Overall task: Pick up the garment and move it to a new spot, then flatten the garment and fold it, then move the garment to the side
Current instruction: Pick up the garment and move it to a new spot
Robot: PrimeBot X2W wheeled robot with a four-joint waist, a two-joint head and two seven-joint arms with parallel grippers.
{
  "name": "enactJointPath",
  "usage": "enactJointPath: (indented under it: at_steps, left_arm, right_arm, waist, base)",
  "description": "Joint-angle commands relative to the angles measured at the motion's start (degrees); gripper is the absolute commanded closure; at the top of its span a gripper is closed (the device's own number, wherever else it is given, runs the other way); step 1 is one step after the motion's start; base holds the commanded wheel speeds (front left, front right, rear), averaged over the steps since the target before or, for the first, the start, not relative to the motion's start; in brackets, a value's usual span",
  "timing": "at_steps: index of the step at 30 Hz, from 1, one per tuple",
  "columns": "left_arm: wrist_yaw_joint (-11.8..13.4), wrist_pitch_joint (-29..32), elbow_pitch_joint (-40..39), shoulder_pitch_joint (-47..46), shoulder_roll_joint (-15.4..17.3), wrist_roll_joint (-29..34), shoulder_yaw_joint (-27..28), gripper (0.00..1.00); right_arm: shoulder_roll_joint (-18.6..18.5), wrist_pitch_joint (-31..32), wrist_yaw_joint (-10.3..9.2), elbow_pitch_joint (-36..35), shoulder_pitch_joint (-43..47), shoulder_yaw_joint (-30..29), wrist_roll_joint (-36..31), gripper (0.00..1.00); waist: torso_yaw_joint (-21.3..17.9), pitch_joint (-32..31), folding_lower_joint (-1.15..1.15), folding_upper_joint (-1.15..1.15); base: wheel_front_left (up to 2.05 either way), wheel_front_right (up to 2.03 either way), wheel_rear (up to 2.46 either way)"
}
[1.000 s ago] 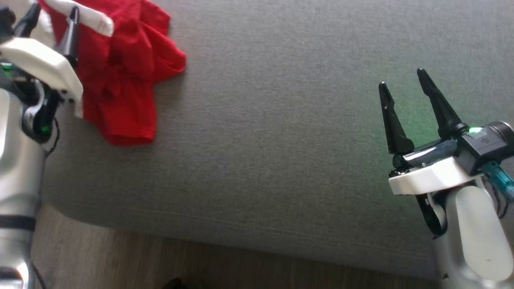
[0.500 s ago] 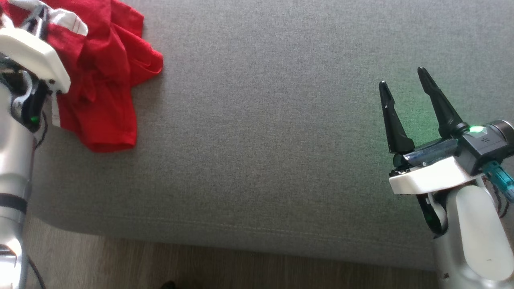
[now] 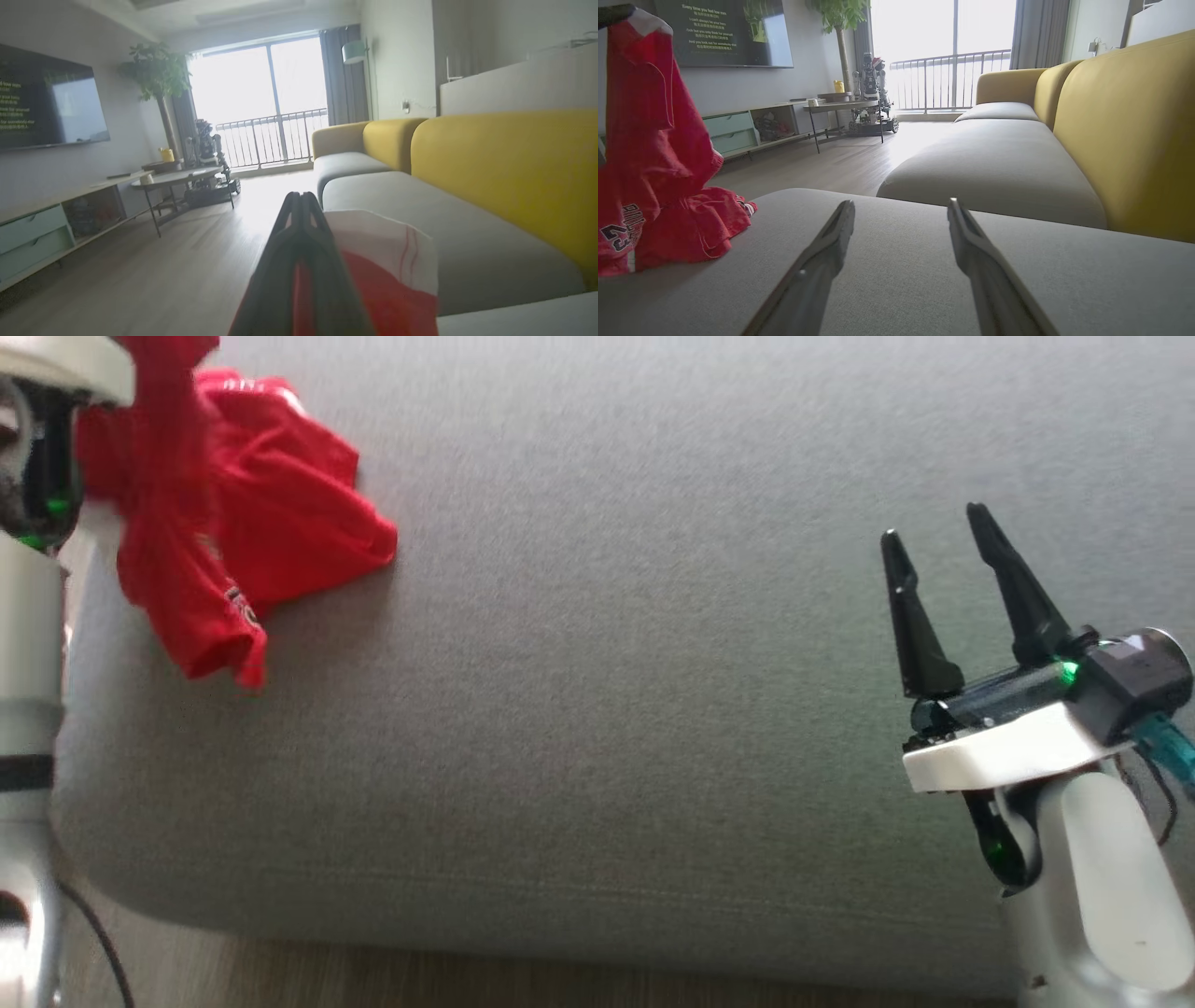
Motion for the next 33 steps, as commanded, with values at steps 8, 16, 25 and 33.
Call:
enactJointPath:
  at_steps: [8, 16, 25, 33]
  left_arm:
    - [-1.33, 0.45, -11.34, 1.80, -1.73, -0.14, -0.28, 1.00]
    - [0.78, 2.87, -14.24, 1.74, -10.94, -1.04, -5.29, 1.00]
    - [3.65, 1.20, -9.05, -2.71, -17.79, -3.21, -9.30, 1.00]
    - [7.43, -0.05, -0.23, -5.39, -18.28, -9.12, -19.19, 0.00]
  right_arm:
    - [0.04, -0.36, -0.02, -1.72, 0.76, -0.58, 2.69, 0.00]
    - [0.04, -0.36, -0.02, -3.25, -0.29, -0.93, 4.04, 0.00]
    - [0.04, -0.36, -0.02, -6.95, -3.00, 0.90, 7.38, 0.00]
    - [0.04, -0.36, -0.02, -8.04, -4.20, 3.76, 9.32, 0.00]
  waist:
    - [-7.04, -5.35, 0.00, 0.00]
    - [-16.70, -2.93, 0.00, 0.00]
    - [-27.75, 3.31, 0.00, 0.00]
    - [-33.33, 6.26, 0.00, 0.00]
  base:
    - [0.00, 0.00, 0.00]
    - [0.00, 0.00, 0.00]
    - [0.00, 0.00, 0.00]
    - [0.00, 0.00, 0.00]
